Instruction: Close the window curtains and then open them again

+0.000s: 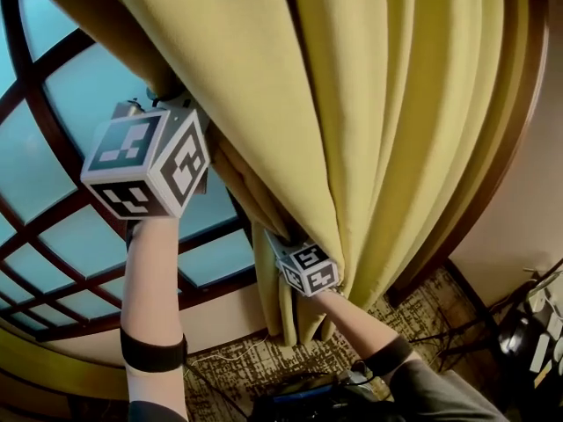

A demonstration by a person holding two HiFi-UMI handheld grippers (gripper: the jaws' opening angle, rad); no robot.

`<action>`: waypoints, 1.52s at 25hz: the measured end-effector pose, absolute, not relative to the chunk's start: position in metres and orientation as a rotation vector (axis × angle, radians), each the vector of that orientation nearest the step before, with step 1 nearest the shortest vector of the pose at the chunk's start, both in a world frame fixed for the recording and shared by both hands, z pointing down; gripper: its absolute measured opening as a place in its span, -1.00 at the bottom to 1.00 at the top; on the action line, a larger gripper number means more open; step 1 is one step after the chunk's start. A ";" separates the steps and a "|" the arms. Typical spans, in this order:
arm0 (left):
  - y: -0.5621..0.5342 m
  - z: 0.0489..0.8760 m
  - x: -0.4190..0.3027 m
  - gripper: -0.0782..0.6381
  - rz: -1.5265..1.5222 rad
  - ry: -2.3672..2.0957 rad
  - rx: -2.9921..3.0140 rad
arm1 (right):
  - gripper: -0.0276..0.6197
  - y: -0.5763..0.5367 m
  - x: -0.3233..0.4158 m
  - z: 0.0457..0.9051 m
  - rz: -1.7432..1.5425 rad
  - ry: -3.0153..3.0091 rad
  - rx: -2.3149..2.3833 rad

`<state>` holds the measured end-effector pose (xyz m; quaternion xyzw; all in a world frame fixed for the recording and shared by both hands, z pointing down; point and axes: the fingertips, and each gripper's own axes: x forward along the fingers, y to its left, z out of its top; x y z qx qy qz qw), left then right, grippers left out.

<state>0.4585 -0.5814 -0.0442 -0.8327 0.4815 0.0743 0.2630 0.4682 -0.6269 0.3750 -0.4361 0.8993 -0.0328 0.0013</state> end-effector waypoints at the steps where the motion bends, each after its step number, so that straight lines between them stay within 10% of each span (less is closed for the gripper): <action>1: -0.581 -0.047 0.475 -0.72 0.210 1.302 -2.244 | -0.83 -0.627 0.483 0.373 -0.099 2.813 -1.371; 7: -0.562 -0.066 0.591 -0.72 0.210 1.243 -2.229 | -0.83 -0.619 0.586 0.354 -0.070 2.738 -1.387; 38: -0.619 -0.034 0.707 -0.73 0.254 1.010 -2.433 | -0.83 -0.654 0.730 0.385 -0.099 2.531 -1.902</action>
